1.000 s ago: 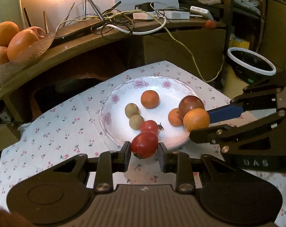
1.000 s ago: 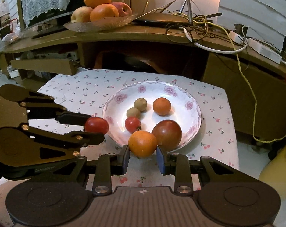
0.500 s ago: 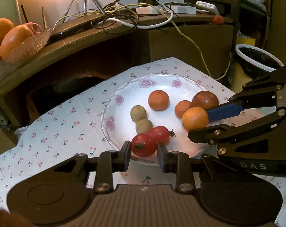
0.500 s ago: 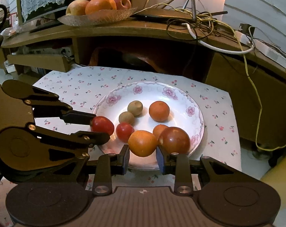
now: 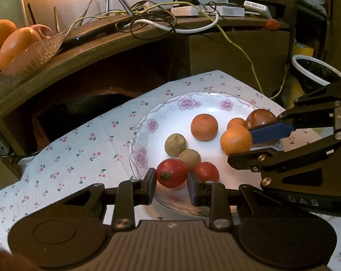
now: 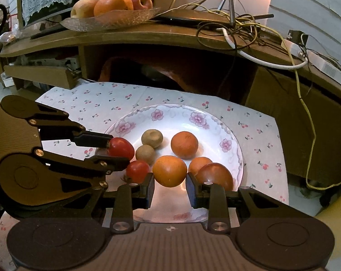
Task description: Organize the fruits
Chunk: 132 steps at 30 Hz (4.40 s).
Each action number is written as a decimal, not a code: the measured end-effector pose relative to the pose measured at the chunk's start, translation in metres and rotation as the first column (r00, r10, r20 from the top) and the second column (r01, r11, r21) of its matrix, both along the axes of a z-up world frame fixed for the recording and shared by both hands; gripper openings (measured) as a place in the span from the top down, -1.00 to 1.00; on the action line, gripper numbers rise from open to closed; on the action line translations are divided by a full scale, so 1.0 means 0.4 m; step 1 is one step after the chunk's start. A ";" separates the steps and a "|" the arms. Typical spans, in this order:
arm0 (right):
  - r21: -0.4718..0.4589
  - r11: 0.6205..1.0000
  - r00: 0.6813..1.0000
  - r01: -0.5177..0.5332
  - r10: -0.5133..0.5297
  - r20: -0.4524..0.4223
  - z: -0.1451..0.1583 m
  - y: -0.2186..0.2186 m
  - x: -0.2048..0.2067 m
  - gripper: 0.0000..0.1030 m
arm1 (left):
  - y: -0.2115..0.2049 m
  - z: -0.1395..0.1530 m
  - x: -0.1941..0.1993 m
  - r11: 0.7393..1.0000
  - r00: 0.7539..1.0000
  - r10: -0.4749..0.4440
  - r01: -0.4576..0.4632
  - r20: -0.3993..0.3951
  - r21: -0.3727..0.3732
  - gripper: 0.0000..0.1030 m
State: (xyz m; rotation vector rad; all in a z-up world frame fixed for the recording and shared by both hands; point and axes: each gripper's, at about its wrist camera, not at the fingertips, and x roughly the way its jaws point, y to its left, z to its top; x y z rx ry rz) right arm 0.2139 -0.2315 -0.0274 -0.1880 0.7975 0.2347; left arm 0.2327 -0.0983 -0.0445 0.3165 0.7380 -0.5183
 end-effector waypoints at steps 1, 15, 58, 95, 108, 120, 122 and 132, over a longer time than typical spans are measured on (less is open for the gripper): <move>-0.006 1.000 1.000 -0.001 0.001 0.004 0.000 0.002 0.002 0.42 | -0.001 0.000 -0.001 1.000 1.000 0.001 -0.001 0.003 0.001 0.33; 0.009 1.000 1.000 0.000 0.000 0.006 0.009 -0.004 -0.004 0.35 | 0.018 0.030 -0.010 0.999 0.999 0.031 -0.031 0.015 -0.013 0.29; 0.060 0.980 0.977 0.192 -0.196 0.084 0.089 0.012 -0.361 -0.16 | 0.107 0.118 -0.385 0.967 0.956 0.251 -0.254 0.154 0.001 -1.00; 0.080 0.965 0.963 0.249 -0.255 0.089 0.099 0.055 -0.526 -0.20 | 0.154 0.133 -0.549 0.939 0.933 0.343 -0.339 0.109 -0.055 -1.00; 0.071 0.968 0.964 0.241 -0.247 0.094 0.099 0.069 -0.554 -0.20 | 0.165 0.135 -0.571 0.932 0.926 0.362 -0.358 0.108 -0.063 -1.00; 0.072 0.968 0.964 0.240 -0.247 0.094 0.098 0.074 -0.557 -0.20 | 0.164 0.134 -0.575 0.930 0.923 0.367 -0.362 0.118 -0.060 -1.00; 0.073 0.968 0.964 0.241 -0.247 0.094 0.098 0.074 -0.557 -0.20 | 0.165 0.134 -0.577 0.930 0.922 0.368 -0.363 0.122 -0.059 -1.00; 0.073 0.968 0.964 0.242 -0.248 0.094 0.097 0.074 -0.557 -0.21 | 0.167 0.133 -0.579 0.929 0.920 0.370 -0.366 0.129 -0.058 -1.00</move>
